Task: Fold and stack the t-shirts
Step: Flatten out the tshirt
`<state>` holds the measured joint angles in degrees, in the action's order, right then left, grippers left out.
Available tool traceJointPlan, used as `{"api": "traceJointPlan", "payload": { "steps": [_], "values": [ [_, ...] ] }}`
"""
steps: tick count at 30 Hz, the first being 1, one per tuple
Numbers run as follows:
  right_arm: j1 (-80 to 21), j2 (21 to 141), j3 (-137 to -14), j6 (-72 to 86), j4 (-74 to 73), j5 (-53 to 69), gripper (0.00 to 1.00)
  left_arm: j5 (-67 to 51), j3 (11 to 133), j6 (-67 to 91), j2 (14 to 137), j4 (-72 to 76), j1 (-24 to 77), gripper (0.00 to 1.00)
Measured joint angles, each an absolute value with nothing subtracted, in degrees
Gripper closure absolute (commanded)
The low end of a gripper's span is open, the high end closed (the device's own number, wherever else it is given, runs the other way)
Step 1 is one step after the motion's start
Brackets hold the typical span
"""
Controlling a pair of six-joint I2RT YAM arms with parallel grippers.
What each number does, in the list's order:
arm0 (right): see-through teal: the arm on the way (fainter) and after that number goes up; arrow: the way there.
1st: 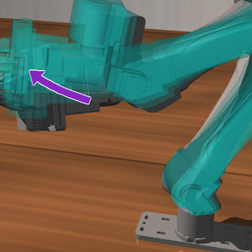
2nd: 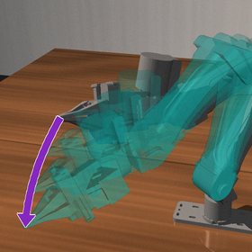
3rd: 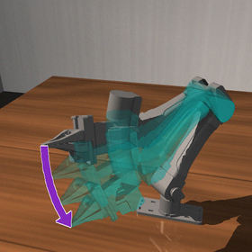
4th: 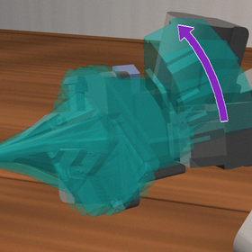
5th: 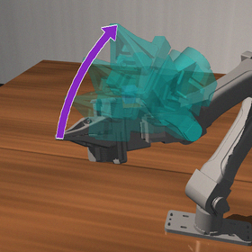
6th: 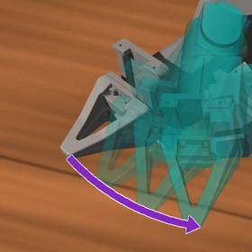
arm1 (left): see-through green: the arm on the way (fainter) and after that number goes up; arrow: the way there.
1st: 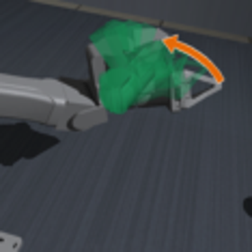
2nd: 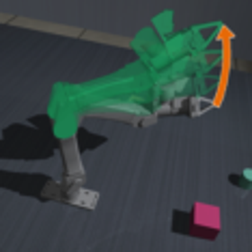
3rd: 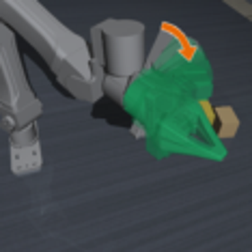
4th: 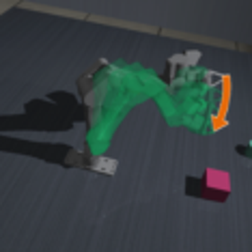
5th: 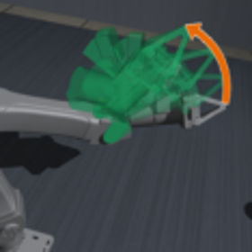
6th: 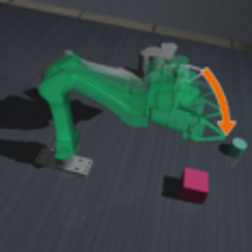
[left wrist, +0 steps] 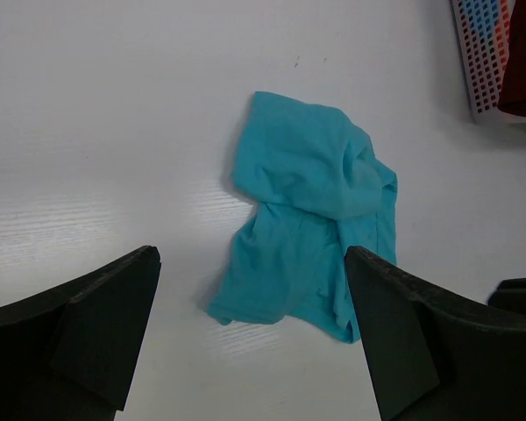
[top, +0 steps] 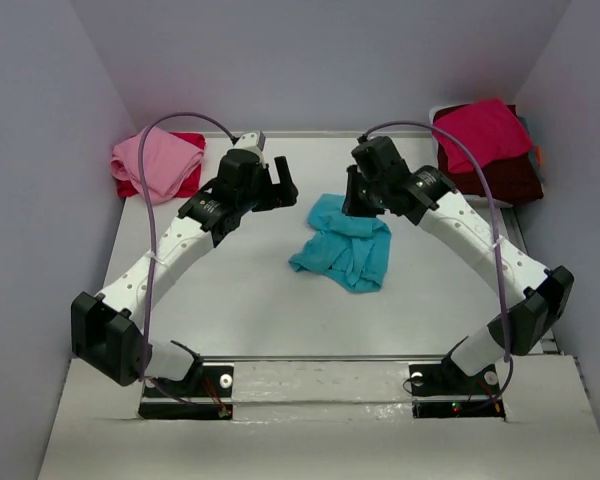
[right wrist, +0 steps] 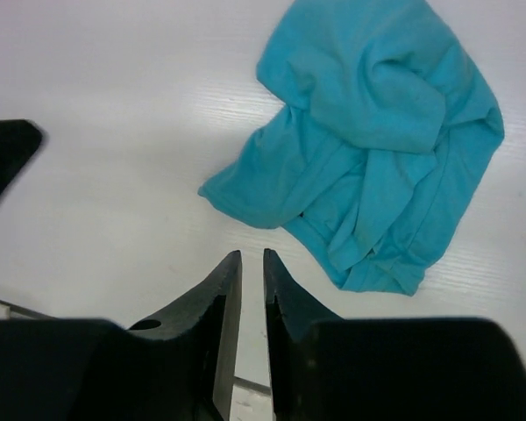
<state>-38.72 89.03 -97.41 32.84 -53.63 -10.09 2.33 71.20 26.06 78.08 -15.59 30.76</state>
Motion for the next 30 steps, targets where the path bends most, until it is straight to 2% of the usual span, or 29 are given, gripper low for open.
{"api": "traceJointPlan", "payload": {
  "steps": [6, 11, 27, 29, 30],
  "values": [
    [-38.7, 89.4, -75.7, 34.9, -47.9, -8.5, 0.62, 2.3, 71.2, 26.0, 78.1, -15.5, 30.8, 0.01],
    [-38.7, 91.7, -66.9, 36.7, -44.6, -6.9, 0.53, 2.3, 71.2, 26.0, 78.1, -15.4, 30.8, 0.01],
    [-38.7, 102.1, -65.3, 37.6, -35.6, -3.6, 0.53, 2.4, 71.2, 26.0, 78.1, -15.5, 30.8, 0.01],
    [-38.7, 102.1, -65.9, 37.5, -35.5, -3.6, 0.59, 2.4, 71.2, 26.0, 78.1, -15.5, 30.8, 0.01],
    [-38.7, 102.1, -66.1, 37.5, -35.5, -3.7, 0.67, 2.4, 71.2, 26.0, 78.1, -15.5, 30.8, 0.01]
  ]
}}
